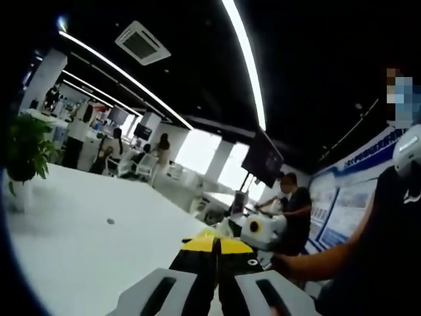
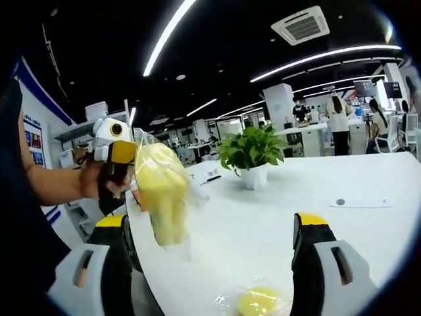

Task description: Compare the silicone blocks by pressing each to a similar depth, holding the contact briefly, and releasing to observe deformation and rebound differences across the visible hardness samples.

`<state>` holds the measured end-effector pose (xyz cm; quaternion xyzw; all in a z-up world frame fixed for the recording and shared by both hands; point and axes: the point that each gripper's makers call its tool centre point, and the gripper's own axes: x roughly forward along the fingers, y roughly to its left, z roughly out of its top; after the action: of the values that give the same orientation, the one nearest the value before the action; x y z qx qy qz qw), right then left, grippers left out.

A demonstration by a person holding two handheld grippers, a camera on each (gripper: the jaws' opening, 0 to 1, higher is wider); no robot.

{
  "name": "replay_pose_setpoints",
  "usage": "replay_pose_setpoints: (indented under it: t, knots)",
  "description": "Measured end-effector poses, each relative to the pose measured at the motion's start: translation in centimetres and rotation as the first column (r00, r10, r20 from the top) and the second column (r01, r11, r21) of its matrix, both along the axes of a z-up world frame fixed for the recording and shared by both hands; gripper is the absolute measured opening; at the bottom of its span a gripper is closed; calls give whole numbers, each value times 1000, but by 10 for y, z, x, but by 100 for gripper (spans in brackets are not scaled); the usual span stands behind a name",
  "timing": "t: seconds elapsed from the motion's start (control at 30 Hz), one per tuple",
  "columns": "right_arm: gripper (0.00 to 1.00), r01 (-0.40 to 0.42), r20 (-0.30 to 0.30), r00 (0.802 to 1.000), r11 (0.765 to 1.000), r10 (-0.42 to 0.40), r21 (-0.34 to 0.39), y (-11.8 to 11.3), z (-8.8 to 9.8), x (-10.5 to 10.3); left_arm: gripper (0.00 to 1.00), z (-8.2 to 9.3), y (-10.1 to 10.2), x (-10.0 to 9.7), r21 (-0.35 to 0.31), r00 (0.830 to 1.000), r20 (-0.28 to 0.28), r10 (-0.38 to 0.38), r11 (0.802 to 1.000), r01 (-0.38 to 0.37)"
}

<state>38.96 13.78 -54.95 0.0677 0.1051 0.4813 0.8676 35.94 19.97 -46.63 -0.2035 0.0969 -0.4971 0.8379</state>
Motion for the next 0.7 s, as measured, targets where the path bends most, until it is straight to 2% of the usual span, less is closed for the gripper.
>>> replay_pose_setpoints:
  t: [0.13, 0.27, 0.4, 0.53, 0.7]
  knots:
    - [97, 36, 15, 999, 999, -36, -12, -15, -1, 4, 0, 2, 6, 8, -17, 999, -7, 38, 999, -38]
    - [97, 90, 33, 996, 994, -88, -67, -40, -14, 5, 0, -2, 12, 15, -8, 997, -13, 77, 997, -77]
    - [97, 147, 15, 989, 985, -146, -92, -68, -28, 5, 0, -10, 22, 22, -9, 993, -28, 115, 993, -115]
    - [97, 189, -9, 982, 977, -191, -99, -92, -39, 0, 0, -8, 28, 24, -30, 991, -35, 133, 991, -134]
    - [97, 232, 6, 972, 961, -234, -147, -114, -50, -6, 0, -14, 34, 27, -37, 986, -53, 158, 986, -160]
